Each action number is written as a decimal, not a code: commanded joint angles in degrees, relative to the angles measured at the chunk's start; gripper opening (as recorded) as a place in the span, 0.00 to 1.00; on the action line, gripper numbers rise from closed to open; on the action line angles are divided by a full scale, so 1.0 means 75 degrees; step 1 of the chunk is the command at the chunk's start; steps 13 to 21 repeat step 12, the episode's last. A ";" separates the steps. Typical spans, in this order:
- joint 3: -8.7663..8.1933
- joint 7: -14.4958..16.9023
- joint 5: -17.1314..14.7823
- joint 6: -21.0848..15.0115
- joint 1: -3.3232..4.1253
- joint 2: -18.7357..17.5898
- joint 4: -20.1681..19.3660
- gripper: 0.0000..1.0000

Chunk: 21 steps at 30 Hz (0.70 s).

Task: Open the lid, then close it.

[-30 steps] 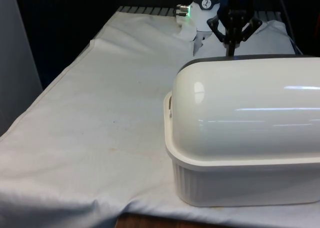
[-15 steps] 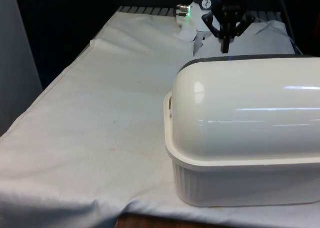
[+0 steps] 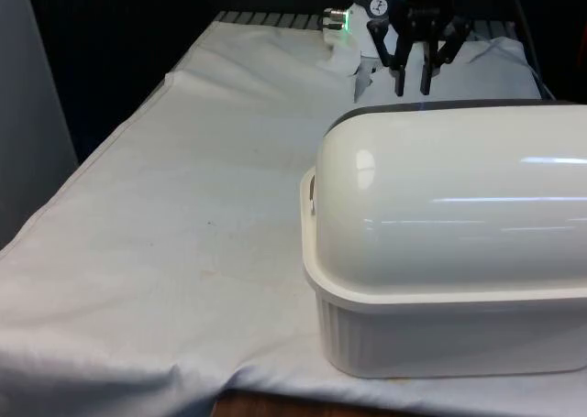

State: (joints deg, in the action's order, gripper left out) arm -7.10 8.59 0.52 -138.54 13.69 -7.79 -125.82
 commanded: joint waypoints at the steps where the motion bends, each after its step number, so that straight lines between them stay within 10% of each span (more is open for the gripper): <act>1: 0.0000 0.0000 0.0000 0.0000 0.0000 -0.0008 0.0000 0.44; 12: 0.0000 0.0000 0.0000 0.0015 0.0000 -0.0053 0.0053 0.98; 21: 0.0000 0.0000 0.0000 0.0015 0.0000 -0.0053 0.0053 0.98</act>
